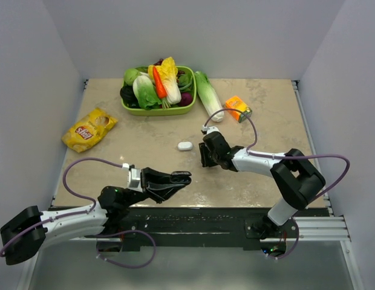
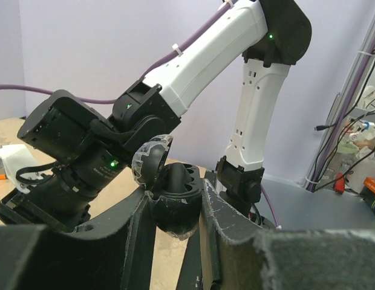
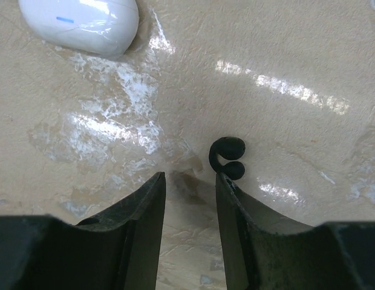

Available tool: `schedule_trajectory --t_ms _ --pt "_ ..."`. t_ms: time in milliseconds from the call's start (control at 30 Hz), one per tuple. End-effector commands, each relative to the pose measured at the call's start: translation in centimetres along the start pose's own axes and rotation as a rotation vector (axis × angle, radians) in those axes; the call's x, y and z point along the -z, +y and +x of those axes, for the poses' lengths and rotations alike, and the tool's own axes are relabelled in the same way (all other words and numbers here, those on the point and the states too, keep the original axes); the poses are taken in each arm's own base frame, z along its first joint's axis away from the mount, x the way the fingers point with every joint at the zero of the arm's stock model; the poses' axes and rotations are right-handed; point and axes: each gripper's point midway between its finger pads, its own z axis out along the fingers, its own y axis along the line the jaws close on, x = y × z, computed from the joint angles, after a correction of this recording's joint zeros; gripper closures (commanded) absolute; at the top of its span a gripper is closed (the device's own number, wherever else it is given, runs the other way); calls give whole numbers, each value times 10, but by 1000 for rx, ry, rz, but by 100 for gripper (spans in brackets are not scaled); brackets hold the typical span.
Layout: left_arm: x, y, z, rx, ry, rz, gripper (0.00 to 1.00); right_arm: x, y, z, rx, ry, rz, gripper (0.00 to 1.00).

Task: Insert the wireless bluetooth earbuds into the charging case
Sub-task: Pick up the earbud from the center of the board.

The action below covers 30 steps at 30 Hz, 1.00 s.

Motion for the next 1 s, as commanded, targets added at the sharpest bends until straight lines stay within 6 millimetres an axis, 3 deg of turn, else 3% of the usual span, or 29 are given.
schedule_trajectory --t_ms 0,367,967 --pt "46 5 46 30 90 -35 100 0 7 -29 15 -72 -3 58" --pt "47 5 48 25 94 -36 100 12 7 -41 11 -123 -14 58" --pt "47 4 47 22 93 -31 100 -5 -7 -35 13 -103 55 57"
